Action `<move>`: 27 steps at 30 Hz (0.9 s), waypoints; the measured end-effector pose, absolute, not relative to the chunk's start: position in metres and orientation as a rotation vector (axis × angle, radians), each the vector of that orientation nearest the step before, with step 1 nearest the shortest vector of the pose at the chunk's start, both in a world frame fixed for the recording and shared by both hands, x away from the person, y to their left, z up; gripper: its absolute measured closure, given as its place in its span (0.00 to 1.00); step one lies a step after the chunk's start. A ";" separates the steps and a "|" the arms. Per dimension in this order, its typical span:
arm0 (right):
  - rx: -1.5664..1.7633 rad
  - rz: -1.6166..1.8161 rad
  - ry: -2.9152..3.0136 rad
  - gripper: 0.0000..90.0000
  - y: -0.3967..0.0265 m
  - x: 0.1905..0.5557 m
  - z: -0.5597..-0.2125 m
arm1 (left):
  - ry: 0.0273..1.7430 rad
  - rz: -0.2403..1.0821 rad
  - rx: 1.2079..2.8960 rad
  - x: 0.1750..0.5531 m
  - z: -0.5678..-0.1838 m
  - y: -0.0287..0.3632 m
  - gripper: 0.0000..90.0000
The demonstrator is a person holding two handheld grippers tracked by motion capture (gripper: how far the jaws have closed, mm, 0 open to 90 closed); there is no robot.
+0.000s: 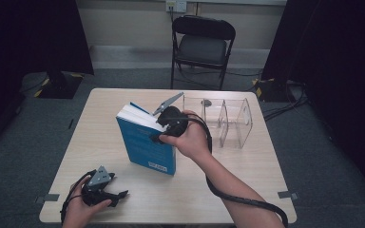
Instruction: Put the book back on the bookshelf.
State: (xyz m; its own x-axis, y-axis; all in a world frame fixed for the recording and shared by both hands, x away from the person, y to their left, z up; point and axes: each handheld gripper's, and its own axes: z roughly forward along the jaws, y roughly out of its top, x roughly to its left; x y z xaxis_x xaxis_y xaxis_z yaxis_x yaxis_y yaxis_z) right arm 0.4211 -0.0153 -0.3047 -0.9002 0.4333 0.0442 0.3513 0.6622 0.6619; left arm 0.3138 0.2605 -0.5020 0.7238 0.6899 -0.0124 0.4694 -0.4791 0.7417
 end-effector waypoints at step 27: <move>0.653 1.070 2.752 0.70 -0.045 0.409 -0.286 | 0.861 0.383 2.174 0.314 -0.502 0.261 0.15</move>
State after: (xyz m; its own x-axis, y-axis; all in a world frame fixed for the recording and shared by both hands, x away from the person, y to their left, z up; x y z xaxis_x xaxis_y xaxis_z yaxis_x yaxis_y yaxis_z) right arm 0.4090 -0.0453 -0.2857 -0.9001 0.4333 0.0456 0.3503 0.6574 0.6671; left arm 0.3145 0.2611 -0.5016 0.7286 0.6849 0.0011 0.4596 -0.4901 0.7407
